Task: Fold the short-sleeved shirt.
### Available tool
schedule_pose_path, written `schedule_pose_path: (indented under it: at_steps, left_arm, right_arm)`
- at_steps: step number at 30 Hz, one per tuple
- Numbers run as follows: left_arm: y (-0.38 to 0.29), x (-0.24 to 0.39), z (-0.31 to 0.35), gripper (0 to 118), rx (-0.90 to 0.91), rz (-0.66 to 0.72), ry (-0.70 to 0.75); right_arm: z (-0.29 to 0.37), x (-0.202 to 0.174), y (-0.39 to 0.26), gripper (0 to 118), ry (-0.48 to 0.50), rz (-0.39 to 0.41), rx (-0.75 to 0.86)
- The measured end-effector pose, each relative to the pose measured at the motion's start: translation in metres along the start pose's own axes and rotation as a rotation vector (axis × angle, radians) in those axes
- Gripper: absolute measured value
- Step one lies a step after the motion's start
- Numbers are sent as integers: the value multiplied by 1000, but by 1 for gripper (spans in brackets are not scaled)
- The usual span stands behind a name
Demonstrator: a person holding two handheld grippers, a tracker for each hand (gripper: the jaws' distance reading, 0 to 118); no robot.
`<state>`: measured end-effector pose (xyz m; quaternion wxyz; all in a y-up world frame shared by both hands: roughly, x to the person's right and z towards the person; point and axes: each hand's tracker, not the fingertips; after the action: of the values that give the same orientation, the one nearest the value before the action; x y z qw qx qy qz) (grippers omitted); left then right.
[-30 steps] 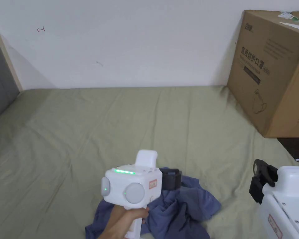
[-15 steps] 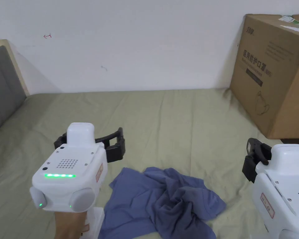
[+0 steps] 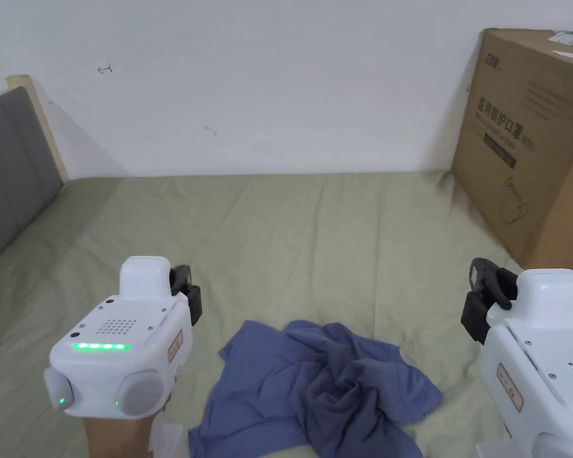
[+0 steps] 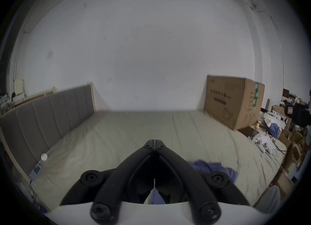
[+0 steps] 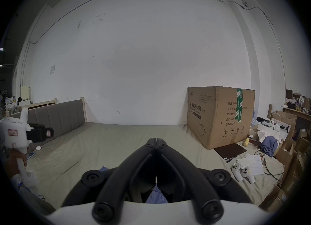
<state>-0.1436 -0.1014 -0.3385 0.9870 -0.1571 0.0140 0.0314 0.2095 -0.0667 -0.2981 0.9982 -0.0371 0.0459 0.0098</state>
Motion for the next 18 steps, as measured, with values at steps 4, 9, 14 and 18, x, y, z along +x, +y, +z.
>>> schedule_pose_path:
  at_steps: [4, 9, 14, 18]
  left_arm:
    - [-27, -9, -30, 0, -281, 73, -26]
    - [-84, -19, -60, 0, -522, 192, -57]
    - [-137, -22, -82, 31, -704, 259, -50]
    - [-159, -17, -89, 104, -743, 259, 47]
  right_arm:
    - [-2, 1, -6, 0, -1, -2, -16]
    - [-7, 4, -18, 0, -4, -9, -47]
    - [-14, 9, -31, 0, -5, -12, -89]
    - [-21, 12, -41, 0, -5, -15, -120]
